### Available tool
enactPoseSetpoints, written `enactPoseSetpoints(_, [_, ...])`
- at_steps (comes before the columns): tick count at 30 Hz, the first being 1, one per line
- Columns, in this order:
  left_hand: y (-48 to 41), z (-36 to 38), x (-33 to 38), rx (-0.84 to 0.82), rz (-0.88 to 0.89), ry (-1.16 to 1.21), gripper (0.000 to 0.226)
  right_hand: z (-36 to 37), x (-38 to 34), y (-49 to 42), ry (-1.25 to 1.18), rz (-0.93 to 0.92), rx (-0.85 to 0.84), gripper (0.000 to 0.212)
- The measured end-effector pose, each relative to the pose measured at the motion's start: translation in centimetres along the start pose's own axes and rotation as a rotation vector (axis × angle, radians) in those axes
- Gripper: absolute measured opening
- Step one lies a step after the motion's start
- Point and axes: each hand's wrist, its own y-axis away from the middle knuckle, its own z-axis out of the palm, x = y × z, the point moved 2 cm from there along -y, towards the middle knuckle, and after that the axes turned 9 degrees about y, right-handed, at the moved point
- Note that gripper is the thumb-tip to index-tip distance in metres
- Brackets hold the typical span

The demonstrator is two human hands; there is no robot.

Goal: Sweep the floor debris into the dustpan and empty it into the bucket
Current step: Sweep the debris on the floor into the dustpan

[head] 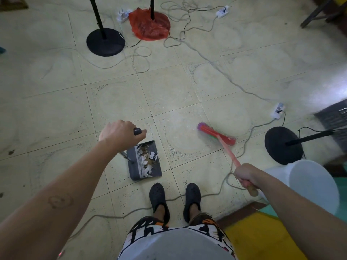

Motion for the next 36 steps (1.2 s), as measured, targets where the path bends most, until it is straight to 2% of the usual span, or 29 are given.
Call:
enactPoseSetpoints(2, [-0.1, 0.1, -0.2, -0.007, 0.005, -0.012, 0.058, 1.4, -0.3, -0.9, 0.026, 0.016, -0.019, 0.040])
enactPoseSetpoints(6, [-0.5, 0.0, 0.2, -0.013, 0.009, 0.000, 0.059, 4.8, -1.8, -0.1, -0.060, 0.026, -0.134, 0.049])
enactPoseSetpoints(9, [-0.7, 0.1, 0.7, -0.010, 0.020, -0.011, 0.059, 7.7, -3.2, 3.0, -0.083, 0.009, -0.234, 0.047])
enactPoseSetpoints(11, [-0.9, 0.1, 0.8, -0.002, 0.022, -0.001, 0.058, 9.4, -3.8, 4.9, -0.180, 0.011, -0.339, 0.048])
enactPoseSetpoints(12, [-0.9, 0.1, 0.8, 0.001, 0.015, 0.010, 0.057, 10.2, -4.1, 6.0, -0.227, 0.013, -0.403, 0.046])
enactPoseSetpoints(15, [-1.2, -0.1, 0.7, 0.009, 0.008, 0.009, 0.056, 11.4, -5.4, 9.4, -0.366, 0.014, -0.554, 0.019])
enactPoseSetpoints(22, [-1.1, -0.3, 0.3, 0.009, 0.011, 0.024, 0.060, 7.9, -7.0, 12.2, -0.803, 0.039, -0.826, 0.015])
enactPoseSetpoints(25, [-0.8, -0.5, -0.1, 0.013, 0.014, 0.030, 0.061, 6.5, -5.2, 12.6, -0.869, 0.028, -0.821, 0.011])
enactPoseSetpoints(33, [0.3, -1.1, -1.6, -0.006, -0.019, 0.065, 0.056, 3.1, -2.7, 12.4, -0.736, 0.042, -0.631, 0.029])
enactPoseSetpoints(36, [0.9, -1.1, -2.4, -0.021, -0.054, 0.084, 0.056, 2.5, -2.2, 10.9, -0.687, 0.057, -0.548, 0.025])
